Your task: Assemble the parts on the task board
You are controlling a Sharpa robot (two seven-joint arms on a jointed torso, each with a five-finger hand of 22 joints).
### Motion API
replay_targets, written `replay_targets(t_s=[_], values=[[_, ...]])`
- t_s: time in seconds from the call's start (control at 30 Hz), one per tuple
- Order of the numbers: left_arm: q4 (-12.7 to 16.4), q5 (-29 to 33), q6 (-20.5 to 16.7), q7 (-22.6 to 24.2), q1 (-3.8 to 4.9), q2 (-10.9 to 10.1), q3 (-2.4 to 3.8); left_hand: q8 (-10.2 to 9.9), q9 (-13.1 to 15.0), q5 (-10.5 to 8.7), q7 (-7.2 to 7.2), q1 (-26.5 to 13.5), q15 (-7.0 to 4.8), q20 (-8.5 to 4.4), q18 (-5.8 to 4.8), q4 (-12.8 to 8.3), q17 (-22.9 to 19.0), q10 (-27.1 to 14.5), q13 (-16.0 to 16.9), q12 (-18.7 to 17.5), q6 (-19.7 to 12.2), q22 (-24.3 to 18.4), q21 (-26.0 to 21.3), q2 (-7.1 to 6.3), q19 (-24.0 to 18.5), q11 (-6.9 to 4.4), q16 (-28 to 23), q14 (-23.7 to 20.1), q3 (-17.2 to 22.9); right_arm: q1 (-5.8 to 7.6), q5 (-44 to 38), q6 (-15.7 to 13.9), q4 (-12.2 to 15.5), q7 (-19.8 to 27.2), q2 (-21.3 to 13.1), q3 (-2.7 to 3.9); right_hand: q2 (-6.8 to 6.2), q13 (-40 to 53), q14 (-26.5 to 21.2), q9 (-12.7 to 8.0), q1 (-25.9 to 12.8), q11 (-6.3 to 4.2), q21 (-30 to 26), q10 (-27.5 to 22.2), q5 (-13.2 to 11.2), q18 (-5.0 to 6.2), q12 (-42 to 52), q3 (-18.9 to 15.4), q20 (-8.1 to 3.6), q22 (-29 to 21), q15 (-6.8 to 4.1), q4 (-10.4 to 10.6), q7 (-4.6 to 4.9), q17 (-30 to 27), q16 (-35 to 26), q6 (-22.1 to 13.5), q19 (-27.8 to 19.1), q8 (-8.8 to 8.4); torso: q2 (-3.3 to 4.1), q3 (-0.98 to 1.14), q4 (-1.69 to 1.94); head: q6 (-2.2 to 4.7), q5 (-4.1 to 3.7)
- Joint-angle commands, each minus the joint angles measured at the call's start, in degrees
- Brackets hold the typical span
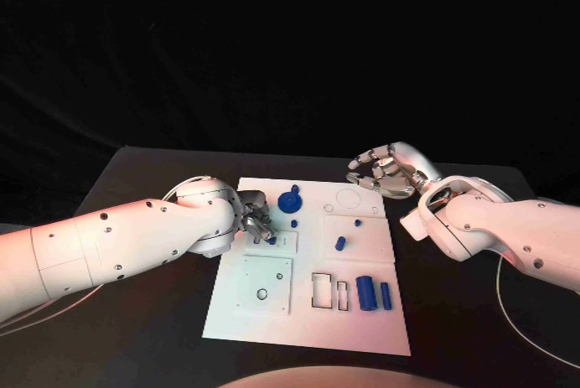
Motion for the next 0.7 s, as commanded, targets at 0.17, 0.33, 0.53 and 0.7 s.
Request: replay_targets(t_s=[0.17,0.33,0.53,0.7], values=[[0.08,-1.17,2.33,-0.33,0.01,0.08,0.03,0.25,8.64,0.33,-1.55,-0.06,-0.38,0.07,-0.51,-9.33,6.1,0.42,0.02,0.14,1.97,3.63,0.27,0.26,0.46,-0.17,0.25,3.72,9.12,-0.13,-0.23,0.28,-0.06,0.4,0.07,0.01,-0.01,-0.07,3.06,0.07,-0.38,-0.14,-0.28,-0.37,0.19,0.64,-0.18,0.42,-0.24,8.29,-0.28,0.07,0.03,2.62,-0.29,0.09,-0.04,0.17,-0.03,0.0,0.06,-0.15,0.02],[-0.04,-0.83,2.4,-0.38,0.01,0.38,0.0,0.25,8.7,0.4,-1.55,-0.2,-0.4,0.04,-0.51,-9.33,6.1,0.53,0.14,0.23,2.02,3.61,0.26,0.17,0.46,-0.17,0.25,3.72,9.13,-0.16,-0.23,0.29,-0.07,0.43,0.12,0.01,-0.01,-0.07,3.06,0.07,-0.38,-0.14,-0.28,-0.37,0.19,0.64,-0.18,0.42,-0.24,8.29,-0.28,0.07,0.03,2.62,-0.29,0.09,-0.04,0.17,-0.03,-0.01,0.03,-0.18,0.14],[-0.31,-0.37,2.19,-0.47,0.02,0.7,-0.11,0.26,8.91,0.22,-1.58,-0.84,-0.41,-0.02,-0.51,-8.93,6.11,0.62,0.02,0.16,2.15,3.61,0.26,0.35,0.46,-0.18,0.25,3.72,9.12,-0.17,-0.23,0.27,-0.06,0.43,0.09,0.01,-0.01,-0.07,3.06,0.07,-0.38,-0.14,-0.28,-0.37,0.19,0.64,-0.18,0.42,-0.24,8.29,-0.28,0.07,0.03,2.62,-0.29,0.09,-0.04,0.17,0.03,0.0,-0.05,-0.25,0.05],[-0.54,0.09,2.08,-0.53,0.02,0.88,-0.19,0.33,9.23,-0.17,-1.72,-1.54,-0.47,-0.07,-0.55,-8.43,6.12,0.79,0.05,0.2,2.37,3.8,0.32,0.54,0.58,-0.26,0.24,3.73,8.82,-0.17,-0.22,0.27,-0.05,0.45,0.05,0.01,0.01,-0.14,3.04,0.09,-0.55,-0.15,-0.49,-0.42,0.19,0.68,-0.23,0.5,-0.25,8.18,-0.3,0.06,0.02,2.52,-0.35,0.06,-0.12,0.21,0.0,0.03,-0.02,-0.36,0.0]])
